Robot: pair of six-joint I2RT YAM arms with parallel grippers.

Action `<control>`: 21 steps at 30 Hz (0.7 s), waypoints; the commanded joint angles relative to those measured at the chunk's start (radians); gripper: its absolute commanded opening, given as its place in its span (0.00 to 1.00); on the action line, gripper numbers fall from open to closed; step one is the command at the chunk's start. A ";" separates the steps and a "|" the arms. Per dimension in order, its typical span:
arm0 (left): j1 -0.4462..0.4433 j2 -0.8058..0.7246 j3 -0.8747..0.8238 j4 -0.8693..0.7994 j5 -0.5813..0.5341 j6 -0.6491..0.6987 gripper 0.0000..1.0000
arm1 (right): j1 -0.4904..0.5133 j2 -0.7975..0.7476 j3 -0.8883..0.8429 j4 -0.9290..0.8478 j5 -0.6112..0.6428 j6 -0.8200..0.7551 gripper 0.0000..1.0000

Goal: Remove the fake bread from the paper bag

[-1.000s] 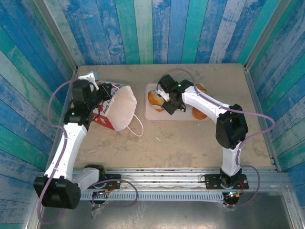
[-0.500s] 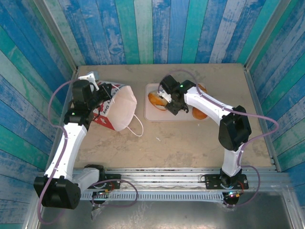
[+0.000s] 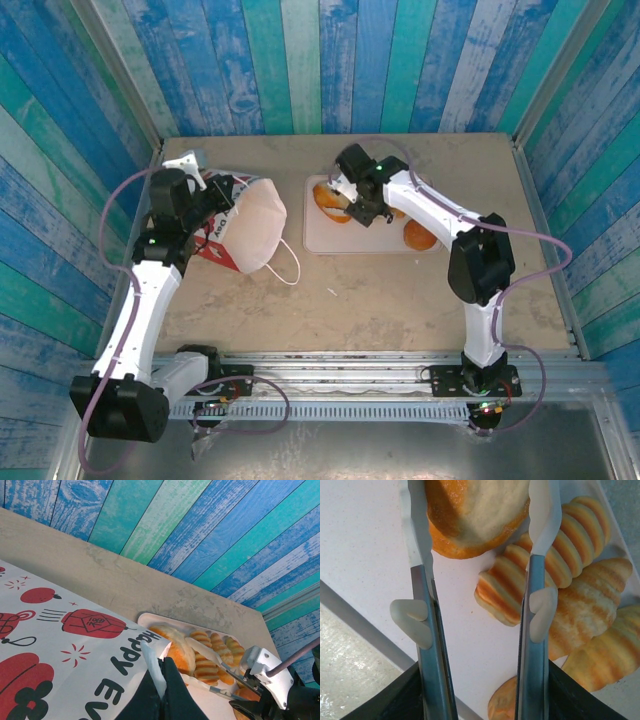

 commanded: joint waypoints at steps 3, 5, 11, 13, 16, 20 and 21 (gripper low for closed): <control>0.000 -0.022 -0.003 0.004 -0.005 0.015 0.01 | -0.003 0.018 0.041 -0.001 -0.044 -0.078 0.53; 0.000 -0.023 -0.003 0.004 -0.007 0.014 0.01 | -0.003 0.023 0.045 0.002 -0.048 -0.098 0.53; 0.000 -0.027 0.003 -0.005 -0.008 0.018 0.01 | -0.011 0.055 0.070 0.002 -0.040 -0.121 0.52; 0.000 -0.031 0.005 -0.010 -0.011 0.019 0.01 | -0.016 0.059 0.075 0.003 -0.025 -0.122 0.52; 0.000 -0.037 0.003 -0.013 -0.019 0.022 0.01 | -0.018 0.052 0.076 0.004 -0.001 -0.111 0.52; 0.000 -0.034 0.003 -0.010 -0.018 0.021 0.01 | -0.017 0.027 0.064 0.004 0.012 -0.091 0.54; 0.000 -0.033 0.005 -0.009 -0.017 0.019 0.01 | -0.018 0.020 0.060 0.007 0.019 -0.086 0.54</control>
